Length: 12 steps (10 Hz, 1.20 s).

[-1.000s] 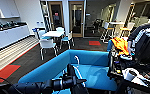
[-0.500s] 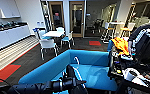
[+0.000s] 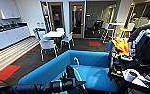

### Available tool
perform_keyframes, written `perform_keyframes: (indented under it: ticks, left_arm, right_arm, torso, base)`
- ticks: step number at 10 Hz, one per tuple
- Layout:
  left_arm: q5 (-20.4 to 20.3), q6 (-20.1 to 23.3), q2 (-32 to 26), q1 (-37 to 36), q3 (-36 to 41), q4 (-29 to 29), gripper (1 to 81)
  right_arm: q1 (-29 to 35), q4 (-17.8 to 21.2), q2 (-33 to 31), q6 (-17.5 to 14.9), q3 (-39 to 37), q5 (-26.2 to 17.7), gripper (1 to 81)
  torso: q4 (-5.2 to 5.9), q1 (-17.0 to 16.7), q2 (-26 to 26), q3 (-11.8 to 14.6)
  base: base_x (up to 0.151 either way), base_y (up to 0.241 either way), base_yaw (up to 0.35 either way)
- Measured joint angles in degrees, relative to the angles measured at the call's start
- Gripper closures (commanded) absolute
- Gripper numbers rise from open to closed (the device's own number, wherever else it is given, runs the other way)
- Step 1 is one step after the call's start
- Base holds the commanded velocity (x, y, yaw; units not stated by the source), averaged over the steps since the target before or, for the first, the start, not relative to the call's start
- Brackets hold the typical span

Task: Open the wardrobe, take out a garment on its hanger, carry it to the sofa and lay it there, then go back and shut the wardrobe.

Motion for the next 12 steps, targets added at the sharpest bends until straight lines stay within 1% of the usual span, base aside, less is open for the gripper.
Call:
perform_keyframes:
  ticks: [3, 9, 10, 11, 12]
  left_arm:
    - [-0.04, 0.0, -0.06, -0.22, 0.28, 0.0, 81.1]
    - [-0.04, 0.0, -0.11, -0.22, 0.28, 0.0, 81.1]
    - [-0.04, 0.0, -0.06, -0.24, 0.28, 0.0, 81.1]
    - [-0.04, 0.0, -0.06, -0.24, 0.28, 0.0, 81.1]
    - [-0.04, 0.0, -0.12, -0.22, 0.28, 0.0, 81.1]
  right_arm:
    - [1.07, -0.02, 0.02, -0.05, 0.0, 0.35, 1.0]
    - [0.63, -0.07, 0.02, -0.05, 0.0, 0.24, 1.0]
    - [0.63, -0.07, 0.05, -0.05, 0.0, 0.27, 1.0]
    - [0.63, -0.07, 0.05, -0.05, 0.0, 0.24, 1.0]
    - [0.69, -0.05, 0.02, -0.05, 0.0, 0.27, 1.0]
  torso:
    - [0.0, 0.1, 0.05, -0.02]
    - [0.02, 0.1, 0.05, -0.02]
    - [0.28, 0.1, 0.05, -0.02]
    - [1.26, 0.1, 0.05, -0.05]
    - [2.66, 0.1, 0.05, -0.02]
  base:
    - [0.11, 0.0, 0.0]
    - [0.111, 0.0, 0.0]
    - [0.111, 0.0, 0.0]
    - [0.111, 0.0, 0.0]
    - [0.11, 0.0, 0.0]
